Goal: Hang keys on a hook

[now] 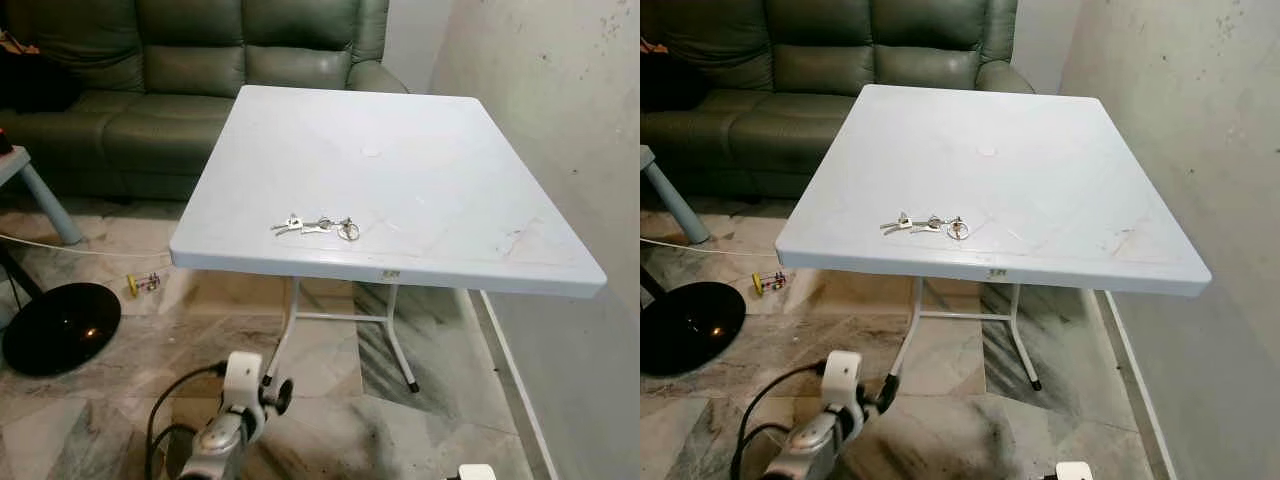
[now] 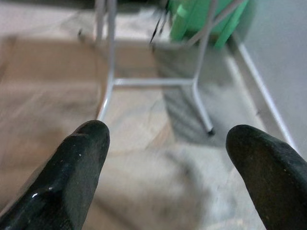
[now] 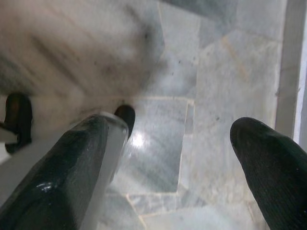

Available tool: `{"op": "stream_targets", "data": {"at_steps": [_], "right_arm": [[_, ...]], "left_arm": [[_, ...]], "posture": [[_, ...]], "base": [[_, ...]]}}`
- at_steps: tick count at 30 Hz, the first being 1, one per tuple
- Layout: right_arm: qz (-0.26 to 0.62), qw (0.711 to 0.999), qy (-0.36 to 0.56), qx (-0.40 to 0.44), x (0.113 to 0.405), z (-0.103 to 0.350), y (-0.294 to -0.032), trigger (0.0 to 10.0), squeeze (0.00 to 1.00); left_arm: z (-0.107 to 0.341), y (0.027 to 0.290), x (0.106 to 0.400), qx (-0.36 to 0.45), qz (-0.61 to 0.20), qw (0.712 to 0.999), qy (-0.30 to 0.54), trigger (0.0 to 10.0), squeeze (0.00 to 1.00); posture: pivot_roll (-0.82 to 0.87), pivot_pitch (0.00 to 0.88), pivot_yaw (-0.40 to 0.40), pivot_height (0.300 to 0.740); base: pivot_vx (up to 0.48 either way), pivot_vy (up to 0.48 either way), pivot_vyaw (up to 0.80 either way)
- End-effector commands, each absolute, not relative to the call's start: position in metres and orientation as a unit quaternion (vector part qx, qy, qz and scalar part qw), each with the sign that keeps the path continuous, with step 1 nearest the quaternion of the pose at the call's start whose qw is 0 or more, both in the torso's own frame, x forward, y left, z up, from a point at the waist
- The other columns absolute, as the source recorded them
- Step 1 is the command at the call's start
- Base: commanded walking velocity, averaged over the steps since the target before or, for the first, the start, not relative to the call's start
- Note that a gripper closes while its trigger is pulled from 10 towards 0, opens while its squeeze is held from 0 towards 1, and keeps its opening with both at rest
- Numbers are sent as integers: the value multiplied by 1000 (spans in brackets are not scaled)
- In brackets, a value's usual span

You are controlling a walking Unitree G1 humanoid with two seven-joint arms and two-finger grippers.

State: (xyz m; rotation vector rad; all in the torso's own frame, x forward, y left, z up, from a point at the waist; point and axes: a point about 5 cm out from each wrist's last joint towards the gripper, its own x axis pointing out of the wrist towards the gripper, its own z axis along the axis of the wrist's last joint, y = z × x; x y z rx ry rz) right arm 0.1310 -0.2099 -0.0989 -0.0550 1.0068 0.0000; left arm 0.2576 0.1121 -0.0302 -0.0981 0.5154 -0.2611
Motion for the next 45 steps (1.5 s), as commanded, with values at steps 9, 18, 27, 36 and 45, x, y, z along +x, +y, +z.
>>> {"op": "stream_targets", "data": {"at_steps": [9, 18, 27, 36, 45], "right_arm": [[6, 945, 326, 4, 186, -65, -219, 10000, 0], [51, 986, 159, 15, 224, -28, -198, 10000, 0], [67, 995, 74, 30, 242, -4, -183, 10000, 0], [68, 997, 6, 40, 255, 22, -181, 10000, 0], [76, 995, -43, 42, 267, 46, -179, 10000, 0]], "left_arm": [[14, 101, 295, -69, -158, 977, 125, 10000, 0], [38, 95, 306, -83, -177, 980, 44, 10000, 0], [57, 96, 315, -90, -176, 980, -10, 10000, 0], [77, 95, 323, -88, -184, 977, -60, 10000, 0], [90, 99, 328, -87, -176, 976, -93, 10000, 0]], "posture": [[138, 0, -50, 740], [128, 0, -40, 740], [125, 0, -36, 740], [123, 0, -36, 740], [123, 0, -36, 740]], "base": [[0, 0, 0], [0, 0, 0], [0, 0, 0], [0, 0, 0], [0, 0, 0]]}}
